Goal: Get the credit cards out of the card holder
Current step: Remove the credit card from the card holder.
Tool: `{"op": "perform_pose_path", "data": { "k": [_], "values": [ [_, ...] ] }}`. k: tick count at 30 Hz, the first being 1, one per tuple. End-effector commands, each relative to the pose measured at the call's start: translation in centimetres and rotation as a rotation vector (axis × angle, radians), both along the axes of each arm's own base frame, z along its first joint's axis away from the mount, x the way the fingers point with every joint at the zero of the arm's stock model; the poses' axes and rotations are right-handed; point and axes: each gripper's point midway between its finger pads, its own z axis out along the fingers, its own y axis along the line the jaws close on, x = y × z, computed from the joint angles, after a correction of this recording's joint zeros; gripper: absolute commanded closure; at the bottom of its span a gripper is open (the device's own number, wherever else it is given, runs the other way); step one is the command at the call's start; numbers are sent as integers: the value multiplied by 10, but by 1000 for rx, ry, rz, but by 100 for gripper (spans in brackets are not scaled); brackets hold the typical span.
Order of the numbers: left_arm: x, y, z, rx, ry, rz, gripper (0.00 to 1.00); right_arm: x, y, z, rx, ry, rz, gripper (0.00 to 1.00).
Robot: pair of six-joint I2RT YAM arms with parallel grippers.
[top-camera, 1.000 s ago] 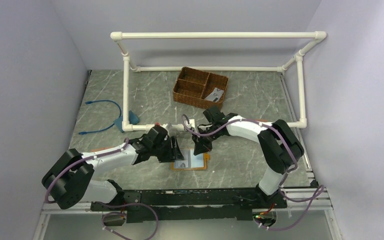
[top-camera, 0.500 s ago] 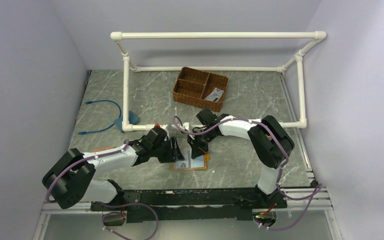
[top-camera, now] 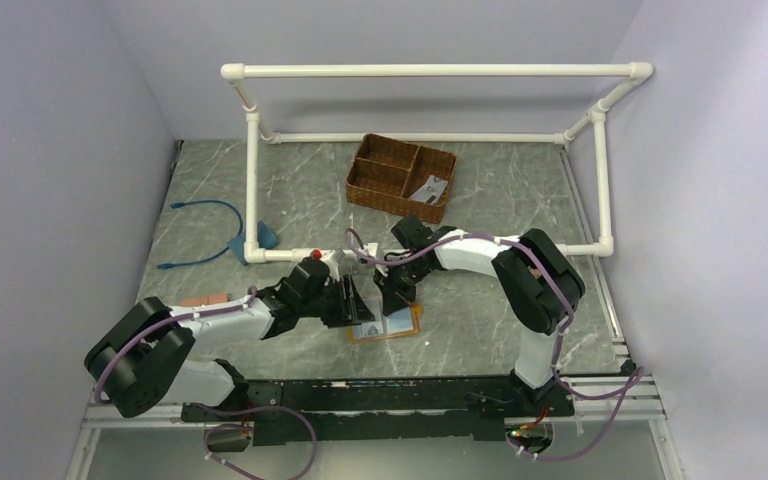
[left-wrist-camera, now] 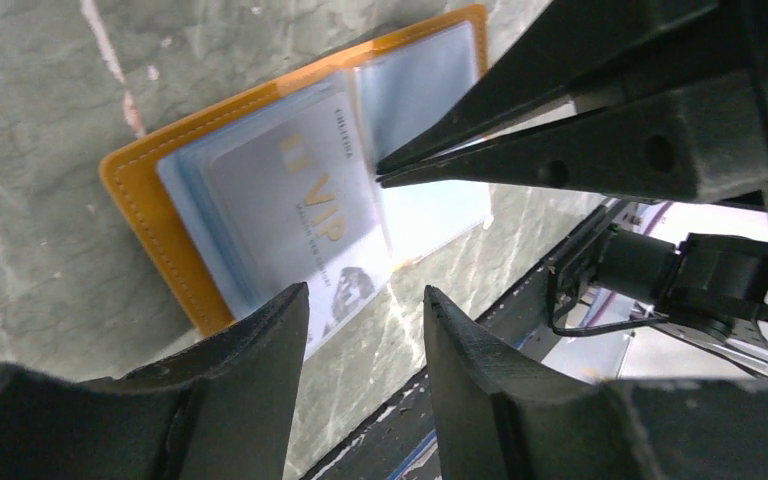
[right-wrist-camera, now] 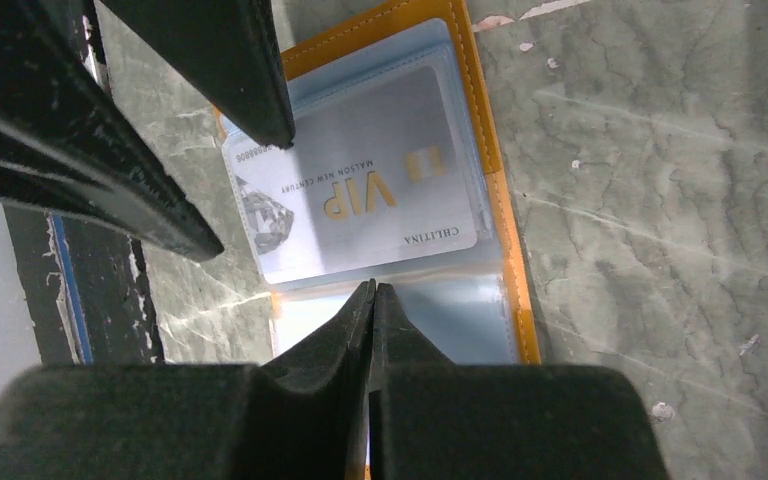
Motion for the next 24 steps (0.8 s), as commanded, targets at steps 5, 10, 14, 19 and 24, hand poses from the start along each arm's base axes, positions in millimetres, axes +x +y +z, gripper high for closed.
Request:
{"op": "perform_pose_path", "data": {
  "k": [5,10,14,19,24],
  "values": [
    [4,-18,28,-148,-76,-23,49,9,6,4,0,-19,-12,97],
    [9,-4,19,-52,-68,24,47,10,6,4,-5,-18,-20,97],
    [9,8,17,18,-67,53,46,11,6,2,-11,-14,-21,97],
    [7,5,14,4,-49,39,44,11,6,1,-17,-12,-25,97],
    [6,-2,10,-8,-31,19,43,11,5,0,-19,-8,-28,97]
  ]
}}
